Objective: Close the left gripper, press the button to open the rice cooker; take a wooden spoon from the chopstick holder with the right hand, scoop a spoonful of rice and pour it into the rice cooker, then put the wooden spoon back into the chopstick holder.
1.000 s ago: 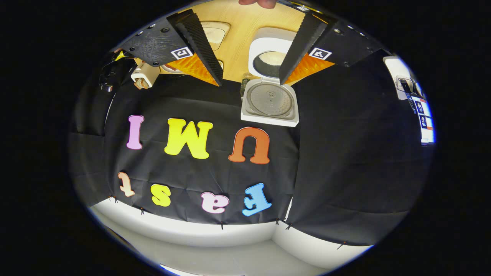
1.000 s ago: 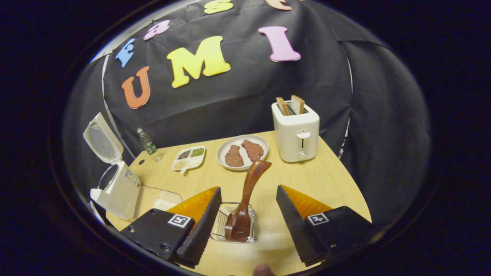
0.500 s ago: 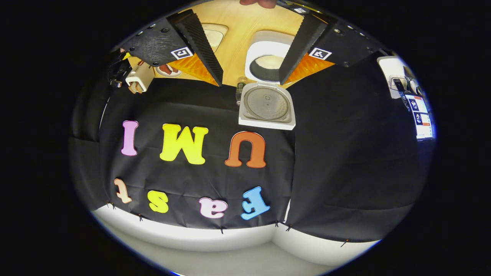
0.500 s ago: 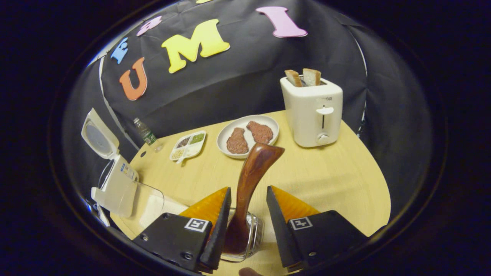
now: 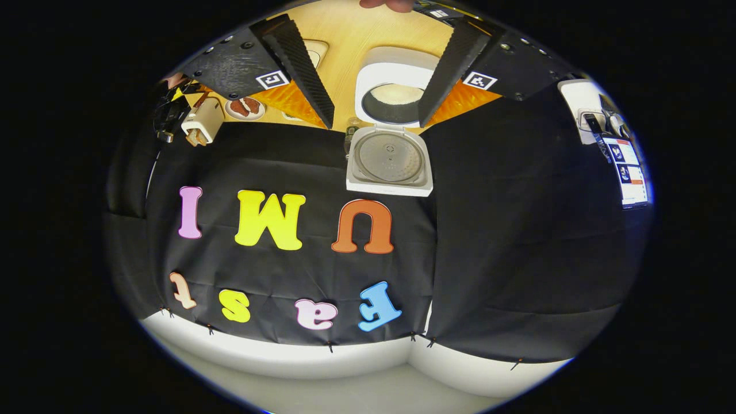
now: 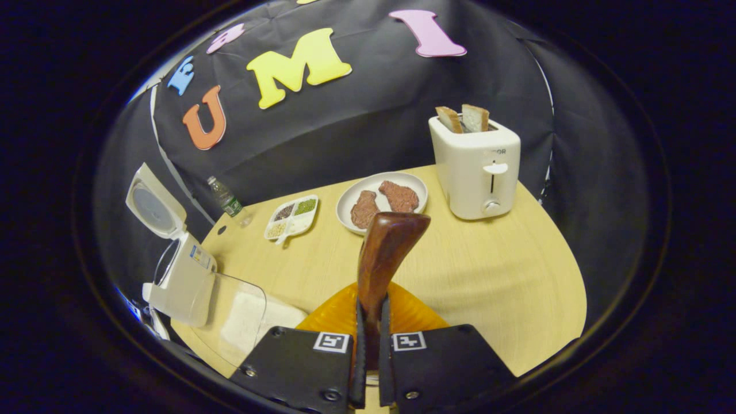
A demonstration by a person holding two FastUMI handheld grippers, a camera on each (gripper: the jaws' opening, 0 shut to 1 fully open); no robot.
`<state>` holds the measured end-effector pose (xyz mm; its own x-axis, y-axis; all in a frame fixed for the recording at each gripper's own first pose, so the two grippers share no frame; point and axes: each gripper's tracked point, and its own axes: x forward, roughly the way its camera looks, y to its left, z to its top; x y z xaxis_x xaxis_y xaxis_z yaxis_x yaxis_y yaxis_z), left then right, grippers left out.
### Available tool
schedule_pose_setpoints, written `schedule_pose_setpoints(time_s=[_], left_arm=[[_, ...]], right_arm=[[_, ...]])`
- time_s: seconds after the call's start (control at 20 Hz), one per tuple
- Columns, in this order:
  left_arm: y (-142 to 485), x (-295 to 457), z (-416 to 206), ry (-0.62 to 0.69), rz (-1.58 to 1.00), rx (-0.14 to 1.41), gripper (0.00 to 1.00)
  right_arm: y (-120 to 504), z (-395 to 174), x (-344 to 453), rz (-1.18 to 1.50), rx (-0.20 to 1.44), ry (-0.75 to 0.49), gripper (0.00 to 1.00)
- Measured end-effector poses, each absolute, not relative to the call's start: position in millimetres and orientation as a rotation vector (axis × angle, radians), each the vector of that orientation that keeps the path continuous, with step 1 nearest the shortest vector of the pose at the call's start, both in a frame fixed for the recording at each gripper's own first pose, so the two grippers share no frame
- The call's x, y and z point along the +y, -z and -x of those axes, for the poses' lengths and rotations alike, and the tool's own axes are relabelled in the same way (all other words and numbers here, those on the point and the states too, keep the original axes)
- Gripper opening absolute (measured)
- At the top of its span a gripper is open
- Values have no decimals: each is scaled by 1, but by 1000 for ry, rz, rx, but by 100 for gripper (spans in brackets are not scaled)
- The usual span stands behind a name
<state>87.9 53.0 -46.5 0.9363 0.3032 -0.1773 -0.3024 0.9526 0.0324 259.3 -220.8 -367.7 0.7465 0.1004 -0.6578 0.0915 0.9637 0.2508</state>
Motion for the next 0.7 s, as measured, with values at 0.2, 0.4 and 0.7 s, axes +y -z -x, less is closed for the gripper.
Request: schedule_pose_setpoints(time_s=[0.2, 0.4, 0.7], left_arm=[[41, 67, -87, -238, -7, 141, 94], [43, 97, -85, -188, 8, 127, 94], [50, 157, -86, -145, 14, 132, 94]], right_arm=[[316, -251, -221, -203, 622, 76, 10], [247, -232, -213, -181, 507, 171, 10], [203, -195, -154, -128, 455, 194, 10]])
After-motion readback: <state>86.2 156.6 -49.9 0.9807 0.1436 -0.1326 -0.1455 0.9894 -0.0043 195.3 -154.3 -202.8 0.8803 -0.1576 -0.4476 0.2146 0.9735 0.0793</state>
